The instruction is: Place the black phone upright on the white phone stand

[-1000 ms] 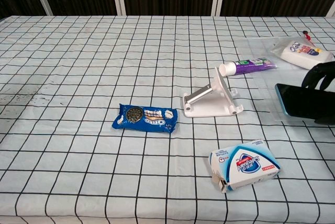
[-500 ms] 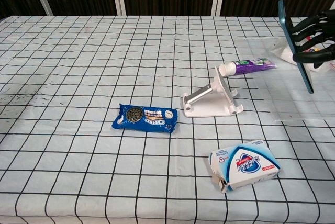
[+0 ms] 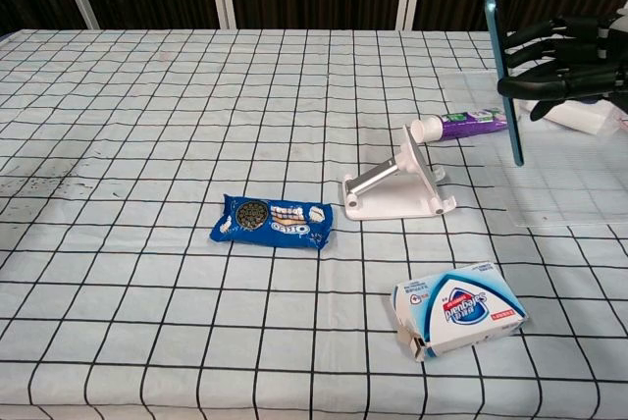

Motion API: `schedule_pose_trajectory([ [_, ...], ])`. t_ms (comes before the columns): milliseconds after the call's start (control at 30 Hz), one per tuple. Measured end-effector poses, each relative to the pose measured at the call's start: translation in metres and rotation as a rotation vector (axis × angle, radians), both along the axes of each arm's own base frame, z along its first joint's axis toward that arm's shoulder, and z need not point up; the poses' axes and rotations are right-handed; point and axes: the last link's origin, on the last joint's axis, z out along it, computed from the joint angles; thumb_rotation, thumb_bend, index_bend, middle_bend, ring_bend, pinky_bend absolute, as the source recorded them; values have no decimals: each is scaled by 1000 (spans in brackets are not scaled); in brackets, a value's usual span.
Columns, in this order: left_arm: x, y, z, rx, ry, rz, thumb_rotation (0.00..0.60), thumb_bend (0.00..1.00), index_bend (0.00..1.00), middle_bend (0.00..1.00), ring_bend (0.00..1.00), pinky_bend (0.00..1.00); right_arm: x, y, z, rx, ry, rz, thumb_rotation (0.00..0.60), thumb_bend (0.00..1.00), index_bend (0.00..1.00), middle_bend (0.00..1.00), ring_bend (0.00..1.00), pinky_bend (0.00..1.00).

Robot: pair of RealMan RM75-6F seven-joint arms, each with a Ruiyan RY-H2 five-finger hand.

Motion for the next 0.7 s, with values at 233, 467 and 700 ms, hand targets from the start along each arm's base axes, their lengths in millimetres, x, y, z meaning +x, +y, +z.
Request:
schedule_pose_trajectory([
  [233, 0, 0, 0, -8, -10, 6, 600, 0, 0, 0, 0, 0, 5, -1, -14, 36, -58, 40, 600, 357, 593, 571, 489, 530],
  [467, -1, 1, 0, -12, -14, 14, 600, 0, 0, 0, 0, 0, 4, -8, -22, 97, -120, 78, 600, 358, 593, 568, 485, 530],
  [700, -1, 2, -1, -10, -12, 24, 600, 0, 0, 0, 0, 0, 1, -17, -28, 158, -153, 102, 600, 393, 593, 565, 479, 530],
])
